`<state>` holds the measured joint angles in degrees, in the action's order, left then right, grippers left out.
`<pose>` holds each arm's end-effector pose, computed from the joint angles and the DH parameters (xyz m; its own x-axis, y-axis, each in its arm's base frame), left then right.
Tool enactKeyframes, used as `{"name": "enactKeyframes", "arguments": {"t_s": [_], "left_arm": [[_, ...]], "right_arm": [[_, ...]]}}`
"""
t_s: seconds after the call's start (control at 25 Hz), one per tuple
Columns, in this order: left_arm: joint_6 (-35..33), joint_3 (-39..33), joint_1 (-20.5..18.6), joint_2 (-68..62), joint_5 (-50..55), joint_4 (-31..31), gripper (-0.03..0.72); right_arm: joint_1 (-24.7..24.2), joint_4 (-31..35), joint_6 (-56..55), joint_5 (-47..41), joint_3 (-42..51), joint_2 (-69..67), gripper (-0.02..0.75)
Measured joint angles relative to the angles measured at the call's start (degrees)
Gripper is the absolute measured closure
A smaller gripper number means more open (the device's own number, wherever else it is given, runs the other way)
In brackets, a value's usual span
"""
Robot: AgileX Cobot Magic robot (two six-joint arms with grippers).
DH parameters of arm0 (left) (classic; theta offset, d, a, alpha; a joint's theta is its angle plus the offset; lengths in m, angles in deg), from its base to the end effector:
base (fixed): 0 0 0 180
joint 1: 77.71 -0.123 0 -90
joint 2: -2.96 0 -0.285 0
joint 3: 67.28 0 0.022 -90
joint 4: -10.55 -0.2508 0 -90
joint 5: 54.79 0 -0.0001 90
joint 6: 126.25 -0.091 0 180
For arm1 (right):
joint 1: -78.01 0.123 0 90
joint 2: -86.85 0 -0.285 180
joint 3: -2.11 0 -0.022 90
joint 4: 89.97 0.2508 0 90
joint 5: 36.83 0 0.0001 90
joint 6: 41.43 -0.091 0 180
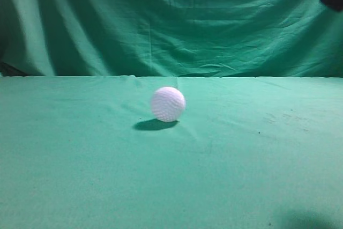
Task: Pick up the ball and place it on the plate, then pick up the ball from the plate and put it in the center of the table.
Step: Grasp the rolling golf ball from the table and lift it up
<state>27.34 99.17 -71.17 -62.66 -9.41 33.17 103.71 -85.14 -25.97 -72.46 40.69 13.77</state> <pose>0.1944 -0.0474 0.4045 -0.4625 0.2227 -0.8582 0.4273 0.9041 0.0044 0.1850 0.0940 0.2471 -0.6507 -0.5347 -0.5391 -0.5993 0.7977 -0.0679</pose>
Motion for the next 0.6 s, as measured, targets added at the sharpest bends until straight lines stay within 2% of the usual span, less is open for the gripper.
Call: {"name": "enactKeyframes", "arguments": {"t_s": [0.12, 0.16, 0.36, 0.6], "left_arm": [[-5.0, -7.3, 0.0, 5.3, -2.6, 4.0, 0.688], [-6.4, -9.8, 0.0, 7.1, -3.6, 5.3, 0.688], [-9.0, -19.5, 0.0, 15.5, -8.2, 9.1, 0.688], [-9.5, -27.4, 0.0, 24.8, -8.9, 9.5, 0.688]], "right_arm": [[4.0, 0.2, -2.1, 0.0, -0.3, -3.4, 0.22], [4.4, 0.2, -3.9, -0.5, -0.8, -5.2, 0.181], [4.7, 0.6, -6.6, -3.7, -6.4, -13.8, 0.2], [4.7, 8.1, -2.1, -4.0, -12.4, -20.4, 0.2]]}}
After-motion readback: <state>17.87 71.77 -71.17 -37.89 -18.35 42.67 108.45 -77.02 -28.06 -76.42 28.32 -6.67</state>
